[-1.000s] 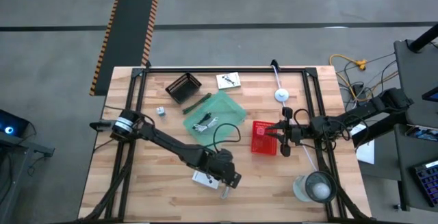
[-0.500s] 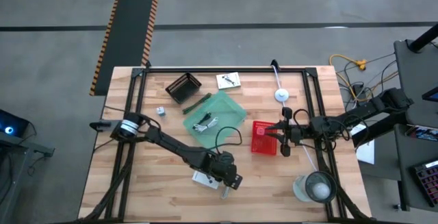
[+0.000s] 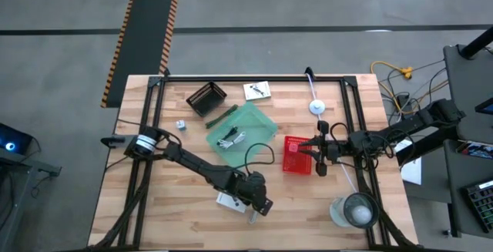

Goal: Pick and place items into bin
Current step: Put the white charger cable into the green bin

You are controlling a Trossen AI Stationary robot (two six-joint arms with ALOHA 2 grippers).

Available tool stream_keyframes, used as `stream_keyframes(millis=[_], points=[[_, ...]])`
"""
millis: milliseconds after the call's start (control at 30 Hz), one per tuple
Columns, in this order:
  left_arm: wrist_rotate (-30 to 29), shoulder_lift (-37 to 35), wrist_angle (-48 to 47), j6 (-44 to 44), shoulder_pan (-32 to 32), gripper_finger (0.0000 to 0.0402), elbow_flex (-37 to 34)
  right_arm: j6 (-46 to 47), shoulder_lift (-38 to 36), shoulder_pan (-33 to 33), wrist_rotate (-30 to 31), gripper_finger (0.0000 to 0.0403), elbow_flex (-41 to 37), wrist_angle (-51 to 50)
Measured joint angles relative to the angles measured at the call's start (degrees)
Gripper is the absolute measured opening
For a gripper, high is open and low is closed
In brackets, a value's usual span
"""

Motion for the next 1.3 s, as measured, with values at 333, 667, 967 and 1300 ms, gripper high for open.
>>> stream_keyframes(millis=[333, 667, 967, 1300], points=[[-0.05, 0.03, -0.84, -0.24, 0.63, 0.0171, -1.26, -0.02, 0.0, 0.01, 0.01, 0.0068, 0.0, -0.08], [1.14, -0.19, 0.27, -2.14, 1.34, 0.0171, -4.47, -0.02, -0.02, 0.0, 0.01, 0.0068, 0.0, -0.08], [1.59, -0.19, 0.08, -1.77, 1.94, 0.0165, -4.58, -0.02, 0.0, -0.01, -0.01, 0.0068, 0.0, -0.08], [3.51, -0.08, -0.37, -1.52, 2.34, 0.0051, -4.71, -0.02, -0.02, 0.01, -0.01, 0.0068, 0.0, -0.08]])
